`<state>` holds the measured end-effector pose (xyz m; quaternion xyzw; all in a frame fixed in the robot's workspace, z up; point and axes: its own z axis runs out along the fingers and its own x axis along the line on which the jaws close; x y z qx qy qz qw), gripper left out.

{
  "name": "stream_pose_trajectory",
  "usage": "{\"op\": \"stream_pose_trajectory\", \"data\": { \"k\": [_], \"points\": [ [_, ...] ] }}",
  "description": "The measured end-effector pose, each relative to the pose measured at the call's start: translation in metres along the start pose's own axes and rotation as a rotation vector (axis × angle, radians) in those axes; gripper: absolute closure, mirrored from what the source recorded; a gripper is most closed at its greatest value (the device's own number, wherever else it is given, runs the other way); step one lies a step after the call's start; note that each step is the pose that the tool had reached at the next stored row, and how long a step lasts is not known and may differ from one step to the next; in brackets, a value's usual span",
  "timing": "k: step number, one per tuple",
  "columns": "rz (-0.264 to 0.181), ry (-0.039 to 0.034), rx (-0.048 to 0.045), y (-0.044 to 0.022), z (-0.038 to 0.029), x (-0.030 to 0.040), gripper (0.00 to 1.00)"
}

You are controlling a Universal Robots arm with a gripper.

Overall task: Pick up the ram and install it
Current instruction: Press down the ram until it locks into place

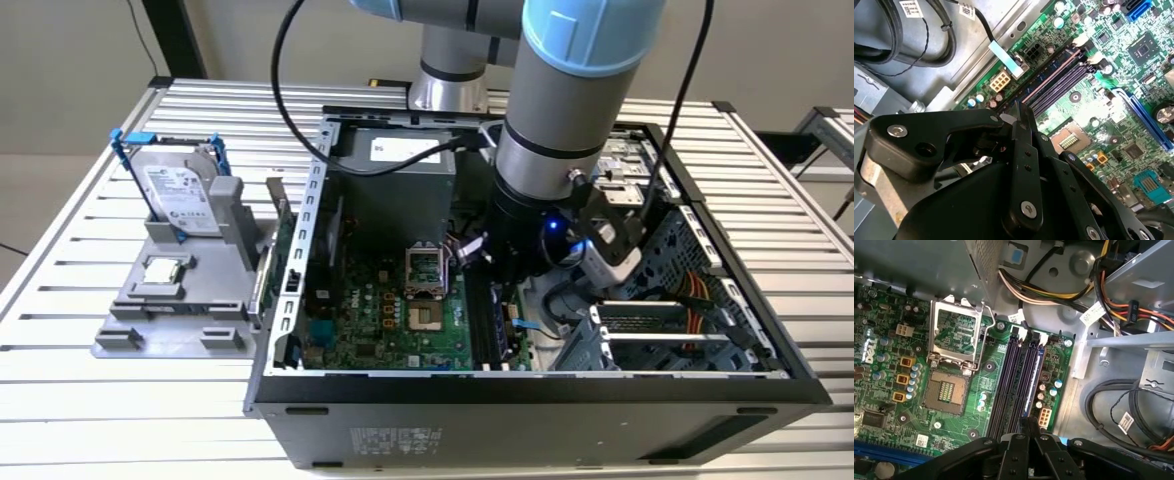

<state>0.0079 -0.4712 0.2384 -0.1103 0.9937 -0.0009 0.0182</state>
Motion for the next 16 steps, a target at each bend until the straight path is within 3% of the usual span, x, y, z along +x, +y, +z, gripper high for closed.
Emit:
{"op": "stream_pose_trajectory", "data": {
  "k": [16],
  "points": [
    [-0.095, -0.0006, -0.0034, 0.0, 0.0, 0.0, 1.0]
  ]
}}
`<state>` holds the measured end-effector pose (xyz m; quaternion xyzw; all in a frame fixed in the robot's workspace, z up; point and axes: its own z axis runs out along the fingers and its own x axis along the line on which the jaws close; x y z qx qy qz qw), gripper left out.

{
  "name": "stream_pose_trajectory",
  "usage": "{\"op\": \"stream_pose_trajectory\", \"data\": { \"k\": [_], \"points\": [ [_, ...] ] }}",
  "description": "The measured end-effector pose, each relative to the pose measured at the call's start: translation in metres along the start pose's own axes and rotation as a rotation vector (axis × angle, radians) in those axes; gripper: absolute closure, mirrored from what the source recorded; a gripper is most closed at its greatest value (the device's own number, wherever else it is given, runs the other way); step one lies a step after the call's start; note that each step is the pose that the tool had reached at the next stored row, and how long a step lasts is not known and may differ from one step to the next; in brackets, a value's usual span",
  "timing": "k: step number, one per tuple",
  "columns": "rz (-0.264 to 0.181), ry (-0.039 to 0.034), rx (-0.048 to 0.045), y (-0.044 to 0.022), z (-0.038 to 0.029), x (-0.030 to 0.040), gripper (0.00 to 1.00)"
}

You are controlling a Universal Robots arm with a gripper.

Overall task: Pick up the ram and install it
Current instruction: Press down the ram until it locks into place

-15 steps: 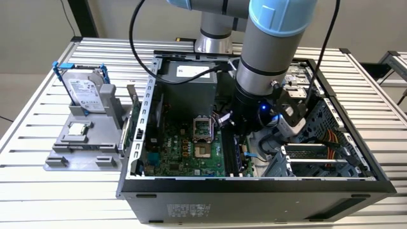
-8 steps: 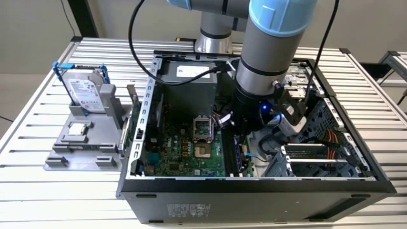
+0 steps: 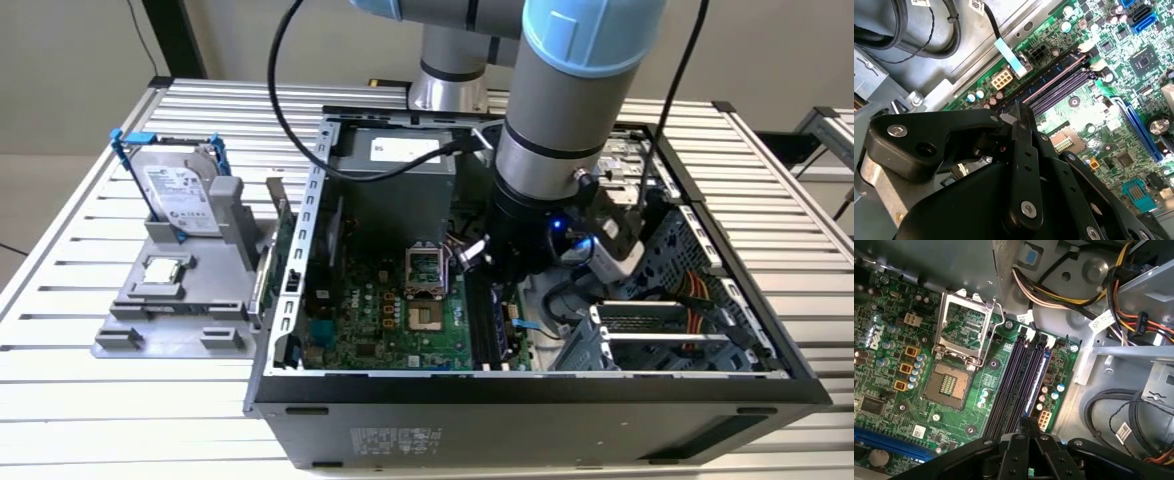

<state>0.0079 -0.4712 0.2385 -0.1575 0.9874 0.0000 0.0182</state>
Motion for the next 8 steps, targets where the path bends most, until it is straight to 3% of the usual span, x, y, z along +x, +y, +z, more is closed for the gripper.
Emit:
{"op": "stream_pose_trajectory", "data": {
  "k": [8],
  "points": [
    [-0.043, -0.0003, -0.0016, 0.0, 0.0, 0.0, 1.0]
  ]
}}
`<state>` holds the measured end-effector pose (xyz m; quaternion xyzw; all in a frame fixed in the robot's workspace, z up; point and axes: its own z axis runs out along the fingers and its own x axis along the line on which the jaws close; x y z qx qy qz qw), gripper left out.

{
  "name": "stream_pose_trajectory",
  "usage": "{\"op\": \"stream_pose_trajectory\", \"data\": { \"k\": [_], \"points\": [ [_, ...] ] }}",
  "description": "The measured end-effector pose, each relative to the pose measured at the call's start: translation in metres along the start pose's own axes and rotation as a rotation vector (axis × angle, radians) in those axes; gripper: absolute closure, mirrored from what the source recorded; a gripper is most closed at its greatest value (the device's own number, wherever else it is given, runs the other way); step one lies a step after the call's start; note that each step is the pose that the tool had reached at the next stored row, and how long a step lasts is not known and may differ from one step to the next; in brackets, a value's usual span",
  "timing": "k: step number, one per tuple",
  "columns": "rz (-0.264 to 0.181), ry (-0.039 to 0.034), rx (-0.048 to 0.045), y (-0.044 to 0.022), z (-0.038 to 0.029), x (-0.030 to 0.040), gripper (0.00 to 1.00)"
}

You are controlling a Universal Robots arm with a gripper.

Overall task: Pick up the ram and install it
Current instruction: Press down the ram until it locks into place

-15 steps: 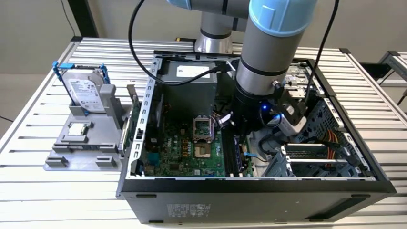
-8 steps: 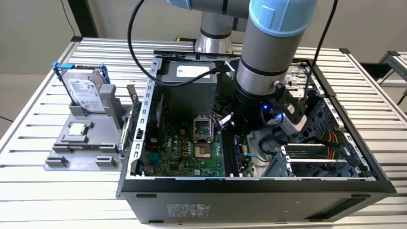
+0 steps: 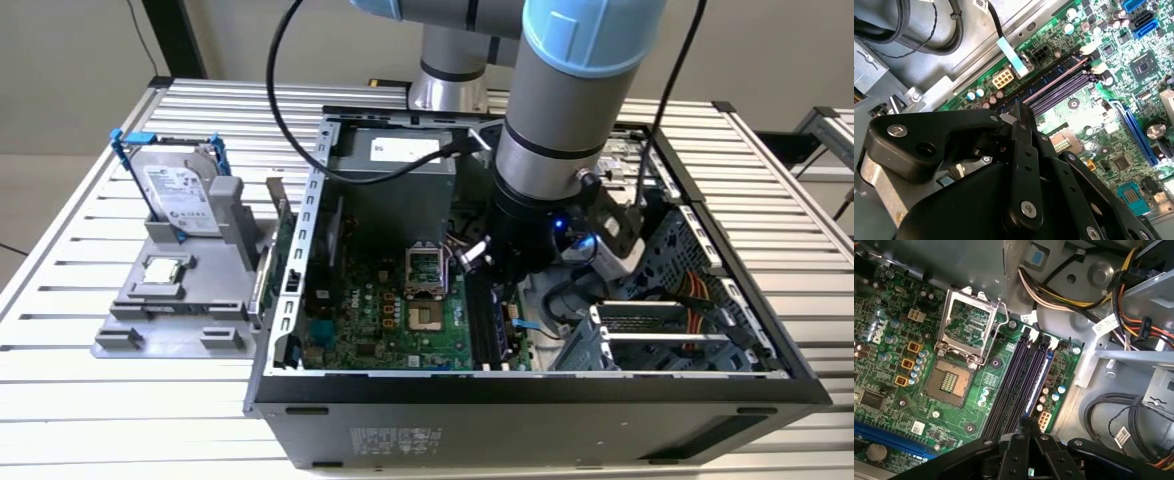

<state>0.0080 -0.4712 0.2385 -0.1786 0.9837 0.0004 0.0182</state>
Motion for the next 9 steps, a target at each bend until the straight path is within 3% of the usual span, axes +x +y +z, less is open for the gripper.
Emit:
{"op": "stream_pose_trajectory", "data": {
  "k": [9],
  "points": [
    [-0.052, -0.0004, -0.0023, 0.0, 0.0, 0.0, 1.0]
  ]
}}
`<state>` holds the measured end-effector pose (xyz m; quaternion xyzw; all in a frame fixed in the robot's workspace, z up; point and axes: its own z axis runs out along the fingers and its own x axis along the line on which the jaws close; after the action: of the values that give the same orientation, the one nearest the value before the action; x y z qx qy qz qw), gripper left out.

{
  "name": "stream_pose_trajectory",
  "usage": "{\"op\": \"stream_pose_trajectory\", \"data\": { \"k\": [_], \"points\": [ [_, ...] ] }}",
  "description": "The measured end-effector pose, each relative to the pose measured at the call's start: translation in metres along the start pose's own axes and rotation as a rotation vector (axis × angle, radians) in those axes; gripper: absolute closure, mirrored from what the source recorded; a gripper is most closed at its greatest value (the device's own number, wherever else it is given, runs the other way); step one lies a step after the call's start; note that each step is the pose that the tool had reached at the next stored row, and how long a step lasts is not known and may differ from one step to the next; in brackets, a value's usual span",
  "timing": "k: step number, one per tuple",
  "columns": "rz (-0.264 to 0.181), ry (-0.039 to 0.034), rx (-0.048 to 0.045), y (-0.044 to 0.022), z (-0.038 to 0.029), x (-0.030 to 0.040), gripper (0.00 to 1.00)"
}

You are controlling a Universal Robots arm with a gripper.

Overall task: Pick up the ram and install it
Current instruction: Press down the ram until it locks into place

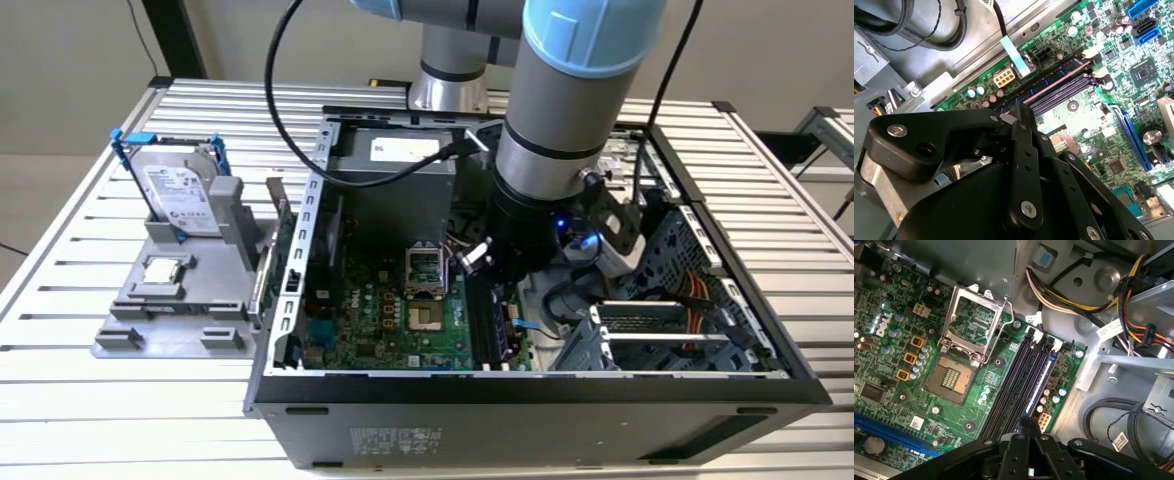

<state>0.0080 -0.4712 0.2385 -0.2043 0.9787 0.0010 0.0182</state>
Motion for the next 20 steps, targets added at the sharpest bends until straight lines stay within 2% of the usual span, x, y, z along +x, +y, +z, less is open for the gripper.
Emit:
{"op": "stream_pose_trajectory", "data": {
  "k": [20],
  "points": [
    [-0.108, -0.001, -0.005, 0.0001, 0.0, 0.0, 1.0]
  ]
}}
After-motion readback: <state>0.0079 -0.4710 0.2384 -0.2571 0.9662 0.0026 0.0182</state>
